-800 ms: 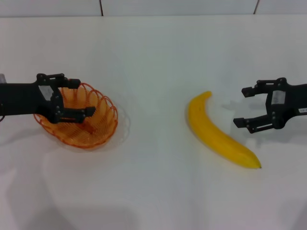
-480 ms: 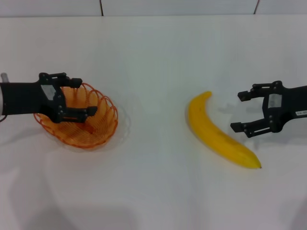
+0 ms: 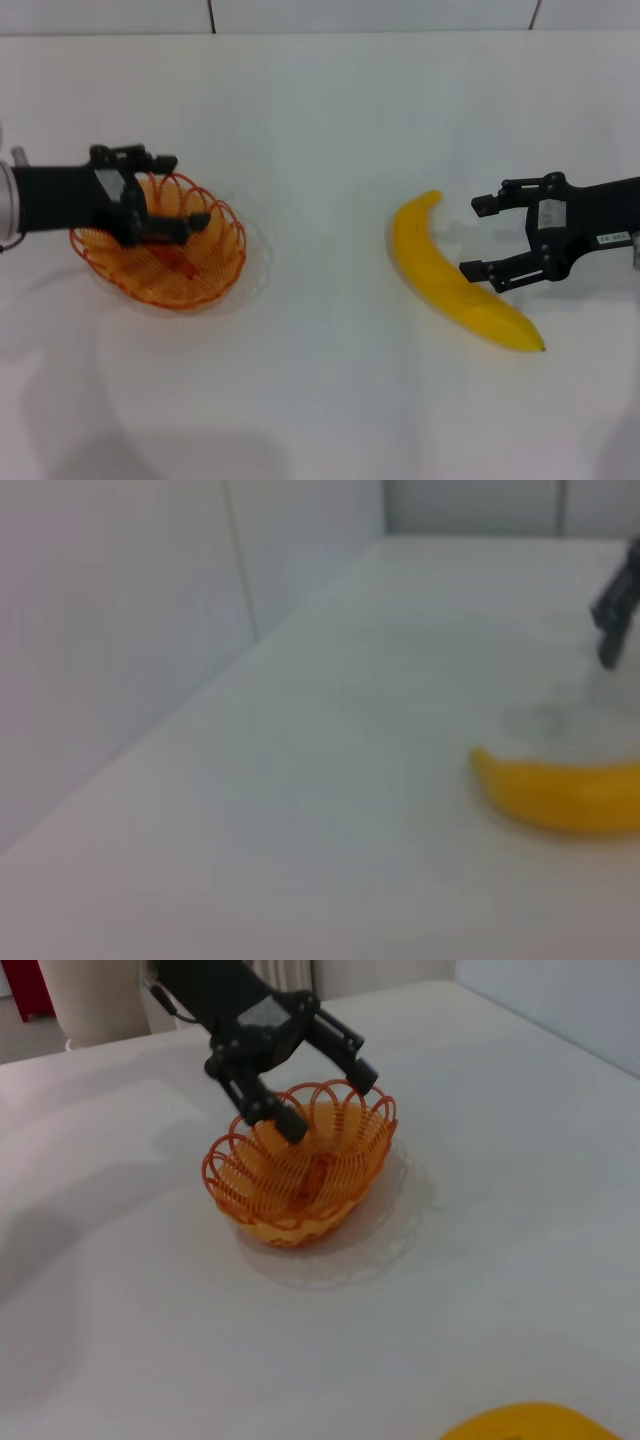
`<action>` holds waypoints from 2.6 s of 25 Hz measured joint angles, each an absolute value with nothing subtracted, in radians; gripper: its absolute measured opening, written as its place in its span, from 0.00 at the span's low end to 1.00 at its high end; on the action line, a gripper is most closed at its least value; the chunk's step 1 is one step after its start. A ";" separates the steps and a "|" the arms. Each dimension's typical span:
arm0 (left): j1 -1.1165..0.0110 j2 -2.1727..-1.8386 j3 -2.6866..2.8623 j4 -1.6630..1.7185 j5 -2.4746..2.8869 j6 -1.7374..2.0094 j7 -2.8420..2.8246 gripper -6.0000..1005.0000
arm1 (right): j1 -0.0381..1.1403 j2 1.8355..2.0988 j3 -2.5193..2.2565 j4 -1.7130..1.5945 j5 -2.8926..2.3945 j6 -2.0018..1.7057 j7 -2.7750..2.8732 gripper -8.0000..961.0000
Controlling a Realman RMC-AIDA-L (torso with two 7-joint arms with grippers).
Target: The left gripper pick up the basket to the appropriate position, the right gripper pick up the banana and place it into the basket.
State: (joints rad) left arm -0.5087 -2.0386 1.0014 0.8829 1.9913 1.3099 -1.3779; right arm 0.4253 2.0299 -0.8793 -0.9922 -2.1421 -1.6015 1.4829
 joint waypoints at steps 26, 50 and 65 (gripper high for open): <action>-0.613 -1.956 0.877 0.981 2.373 1.330 -1.998 0.86 | 0.433 2.031 -0.882 -0.989 -2.146 -1.592 1.482 0.94; -0.729 -1.987 0.888 0.752 2.506 1.175 -1.938 0.85 | 0.437 2.031 -0.882 -0.979 -2.149 -1.588 1.482 0.94; -0.729 -1.997 0.881 0.752 2.505 1.170 -1.894 0.59 | 0.437 2.029 -0.876 -0.977 -2.149 -1.588 1.482 0.94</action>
State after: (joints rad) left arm -0.7286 -1.9971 0.8809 0.7516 2.5050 1.1701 -1.8943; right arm 0.4372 2.0294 -0.8760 -0.9771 -2.1488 -1.5876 1.4818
